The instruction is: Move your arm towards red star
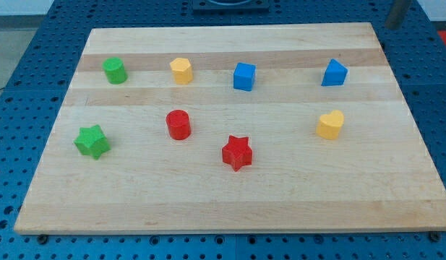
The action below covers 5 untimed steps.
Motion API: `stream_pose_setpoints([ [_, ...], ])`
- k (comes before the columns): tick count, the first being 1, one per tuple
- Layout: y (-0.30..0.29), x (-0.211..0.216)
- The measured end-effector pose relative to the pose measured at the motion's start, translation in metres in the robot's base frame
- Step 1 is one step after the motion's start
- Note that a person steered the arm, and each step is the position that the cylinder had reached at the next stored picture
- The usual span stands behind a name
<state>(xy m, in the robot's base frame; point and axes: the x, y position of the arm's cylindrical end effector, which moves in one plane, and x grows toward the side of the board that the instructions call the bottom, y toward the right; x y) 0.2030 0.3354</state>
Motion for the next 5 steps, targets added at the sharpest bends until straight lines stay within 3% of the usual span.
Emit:
stream_pose_setpoints([
  [4,0.009,0.008],
  [5,-0.005,0.057],
])
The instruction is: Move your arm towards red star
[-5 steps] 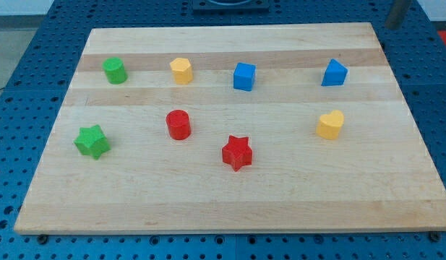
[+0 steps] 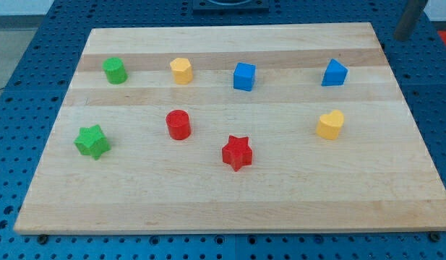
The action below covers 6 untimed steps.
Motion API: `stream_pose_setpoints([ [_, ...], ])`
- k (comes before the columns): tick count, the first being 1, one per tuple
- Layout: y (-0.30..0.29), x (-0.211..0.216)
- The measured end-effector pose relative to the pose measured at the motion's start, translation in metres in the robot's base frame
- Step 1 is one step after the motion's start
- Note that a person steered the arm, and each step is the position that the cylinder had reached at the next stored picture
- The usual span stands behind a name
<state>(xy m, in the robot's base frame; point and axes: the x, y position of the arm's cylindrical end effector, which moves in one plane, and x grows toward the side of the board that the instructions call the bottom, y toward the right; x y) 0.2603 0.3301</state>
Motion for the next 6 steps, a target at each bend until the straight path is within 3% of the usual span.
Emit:
stream_pose_setpoints([
  [3,0.014,0.099],
  [5,0.011,0.234],
  [6,-0.015,0.325],
])
